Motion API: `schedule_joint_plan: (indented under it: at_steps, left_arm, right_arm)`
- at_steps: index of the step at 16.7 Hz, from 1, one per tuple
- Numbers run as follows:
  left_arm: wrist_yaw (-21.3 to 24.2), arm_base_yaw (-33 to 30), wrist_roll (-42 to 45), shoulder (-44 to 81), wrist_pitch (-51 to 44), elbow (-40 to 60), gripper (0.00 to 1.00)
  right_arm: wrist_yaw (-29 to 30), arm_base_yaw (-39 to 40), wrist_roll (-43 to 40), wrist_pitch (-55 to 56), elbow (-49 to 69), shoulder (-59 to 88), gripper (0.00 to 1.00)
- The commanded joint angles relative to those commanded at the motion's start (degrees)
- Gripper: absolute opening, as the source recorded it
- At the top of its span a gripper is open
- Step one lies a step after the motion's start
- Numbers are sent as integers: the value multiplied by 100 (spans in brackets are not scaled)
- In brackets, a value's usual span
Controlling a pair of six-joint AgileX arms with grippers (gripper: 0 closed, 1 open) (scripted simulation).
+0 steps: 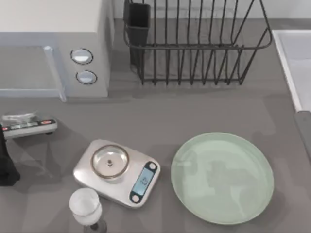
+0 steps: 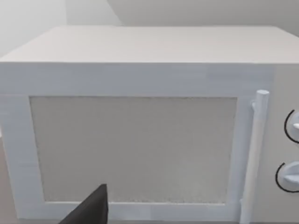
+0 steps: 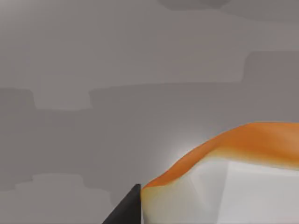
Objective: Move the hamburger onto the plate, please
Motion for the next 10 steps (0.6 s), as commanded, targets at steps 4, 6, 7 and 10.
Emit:
schedule_joint_plan:
  at_steps: [4, 6, 7, 10]
  left_arm:
    - [0, 0, 0, 0, 0, 0, 100]
    - [0, 0, 0, 0, 0, 0, 100]
    - [0, 0, 0, 0, 0, 0, 100]
    - [0, 0, 0, 0, 0, 0, 100]
  right_arm:
    - [-8, 1019, -2460, 3, 669, 886, 0]
    - [-10, 1519, -3584, 38, 994, 1285, 0]
    - [-7, 1752, -4061, 70, 1147, 1453, 0]
    - [17, 2345, -5151, 199, 1542, 1833, 0]
